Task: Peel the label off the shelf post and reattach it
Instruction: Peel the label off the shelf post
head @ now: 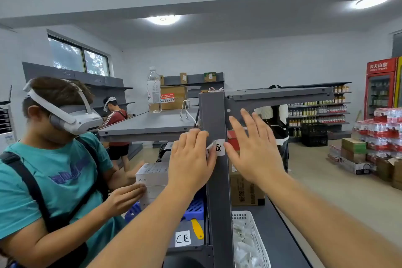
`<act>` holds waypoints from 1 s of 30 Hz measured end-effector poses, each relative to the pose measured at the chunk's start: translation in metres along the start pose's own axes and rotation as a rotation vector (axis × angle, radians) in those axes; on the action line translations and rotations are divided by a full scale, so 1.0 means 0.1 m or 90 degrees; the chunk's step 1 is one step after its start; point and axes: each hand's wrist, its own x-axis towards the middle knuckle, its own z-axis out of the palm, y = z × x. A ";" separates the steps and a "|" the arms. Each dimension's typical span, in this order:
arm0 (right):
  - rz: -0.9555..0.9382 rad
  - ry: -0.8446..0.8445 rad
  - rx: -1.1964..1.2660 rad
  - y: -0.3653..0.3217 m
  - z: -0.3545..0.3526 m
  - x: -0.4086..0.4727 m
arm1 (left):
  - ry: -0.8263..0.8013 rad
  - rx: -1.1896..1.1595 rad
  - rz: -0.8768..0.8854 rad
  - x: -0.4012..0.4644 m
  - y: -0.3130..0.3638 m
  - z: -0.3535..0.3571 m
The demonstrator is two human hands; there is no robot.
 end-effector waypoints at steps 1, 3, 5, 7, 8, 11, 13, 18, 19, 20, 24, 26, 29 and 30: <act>-0.007 -0.003 0.004 0.00 0.00 0.00 | 0.002 -0.007 0.014 0.01 0.00 0.02; -0.005 0.002 0.015 0.01 0.02 0.01 | 0.007 -0.018 0.017 0.02 0.01 0.05; -0.012 -0.004 0.018 0.02 0.06 0.00 | -0.001 -0.020 0.012 0.02 0.01 0.09; -0.026 -0.009 0.026 0.03 0.07 0.01 | 0.009 -0.026 0.000 0.03 0.01 0.13; -0.028 -0.011 0.028 0.04 0.07 0.01 | 0.015 -0.027 -0.008 0.04 -0.01 0.15; -0.038 -0.022 0.027 0.03 0.08 0.00 | 0.011 -0.024 -0.008 0.05 -0.01 0.18; -0.044 -0.015 0.026 0.02 0.08 0.00 | 0.011 -0.023 -0.005 0.05 -0.01 0.21; -0.063 0.000 0.010 -0.01 0.06 0.01 | 0.017 -0.035 -0.012 0.03 -0.01 0.20; -0.068 0.003 0.009 -0.01 0.05 0.01 | 0.018 -0.040 -0.011 0.03 -0.01 0.19; -0.070 0.008 0.009 -0.02 0.04 0.00 | 0.017 -0.043 -0.008 0.02 0.00 0.18; -0.070 0.015 0.023 -0.03 0.02 0.01 | 0.018 -0.045 -0.001 0.00 0.03 0.14; -0.070 0.021 0.031 -0.03 0.01 0.02 | 0.013 -0.046 0.001 -0.01 0.04 0.12; -0.072 0.031 0.038 -0.03 0.00 0.02 | 0.011 -0.053 -0.003 -0.02 0.04 0.11; -0.073 0.033 0.038 -0.03 0.00 0.02 | 0.009 -0.053 -0.004 -0.02 0.04 0.10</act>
